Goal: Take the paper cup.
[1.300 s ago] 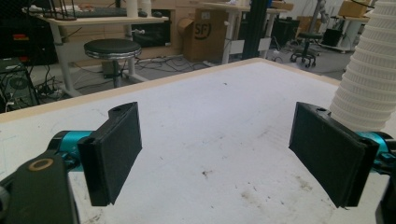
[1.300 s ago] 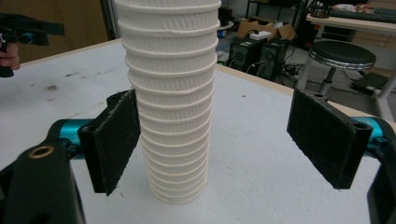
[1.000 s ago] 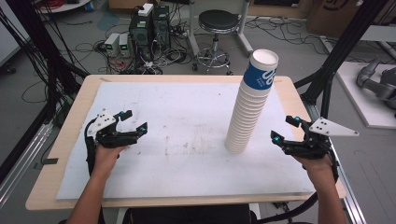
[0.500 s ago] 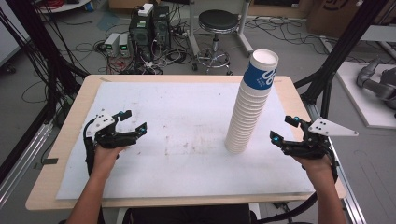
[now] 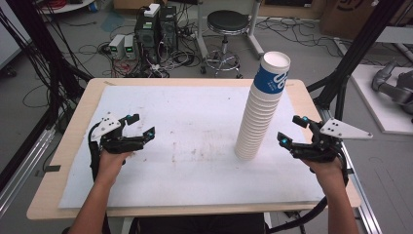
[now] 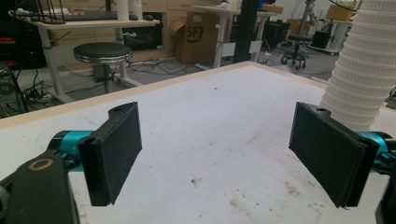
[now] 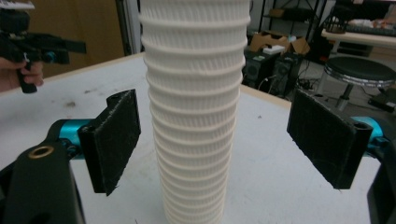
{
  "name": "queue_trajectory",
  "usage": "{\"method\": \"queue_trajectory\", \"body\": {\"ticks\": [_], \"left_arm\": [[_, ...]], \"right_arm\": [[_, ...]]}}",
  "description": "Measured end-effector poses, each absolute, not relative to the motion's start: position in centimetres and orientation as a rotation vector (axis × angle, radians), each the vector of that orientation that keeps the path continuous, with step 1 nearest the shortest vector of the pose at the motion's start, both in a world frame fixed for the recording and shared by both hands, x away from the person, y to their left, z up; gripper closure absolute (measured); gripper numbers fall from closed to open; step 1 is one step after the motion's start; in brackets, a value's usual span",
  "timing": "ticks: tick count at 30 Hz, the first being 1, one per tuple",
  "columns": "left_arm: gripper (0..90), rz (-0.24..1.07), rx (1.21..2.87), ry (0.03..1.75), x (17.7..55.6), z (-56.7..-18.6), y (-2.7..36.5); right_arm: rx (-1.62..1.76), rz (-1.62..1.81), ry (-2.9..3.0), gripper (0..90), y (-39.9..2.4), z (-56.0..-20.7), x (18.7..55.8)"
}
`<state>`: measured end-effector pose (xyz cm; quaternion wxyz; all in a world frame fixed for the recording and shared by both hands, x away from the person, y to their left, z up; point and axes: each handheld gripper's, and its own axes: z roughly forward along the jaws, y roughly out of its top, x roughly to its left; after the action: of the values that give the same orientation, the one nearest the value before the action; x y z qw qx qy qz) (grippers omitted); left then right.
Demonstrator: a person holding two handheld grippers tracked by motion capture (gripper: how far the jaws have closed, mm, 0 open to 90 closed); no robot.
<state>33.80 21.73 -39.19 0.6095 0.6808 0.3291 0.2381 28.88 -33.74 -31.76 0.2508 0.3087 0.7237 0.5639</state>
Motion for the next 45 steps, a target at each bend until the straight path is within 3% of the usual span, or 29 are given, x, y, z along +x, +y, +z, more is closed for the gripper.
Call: {"method": "queue_trajectory", "body": {"ticks": [9,25,37,45], "left_arm": [[16.8,0.522,1.580,0.742,33.8,-38.4,21.3],[16.8,0.491,1.604,0.627,35.2,-33.7,18.6],[16.8,0.390,1.645,0.467,37.2,-27.2,13.3],[16.8,0.311,1.683,0.308,37.7,-22.3,7.4]], "right_arm": [[0.747,1.565,2.003,17.6,-31.4,-27.6,30.8],[0.755,1.558,2.052,16.5,-29.6,-26.1,33.6],[0.743,1.528,2.088,15.3,-29.1,-26.1,34.2],[0.734,1.533,2.094,15.4,-29.1,-26.1,34.2]]}}
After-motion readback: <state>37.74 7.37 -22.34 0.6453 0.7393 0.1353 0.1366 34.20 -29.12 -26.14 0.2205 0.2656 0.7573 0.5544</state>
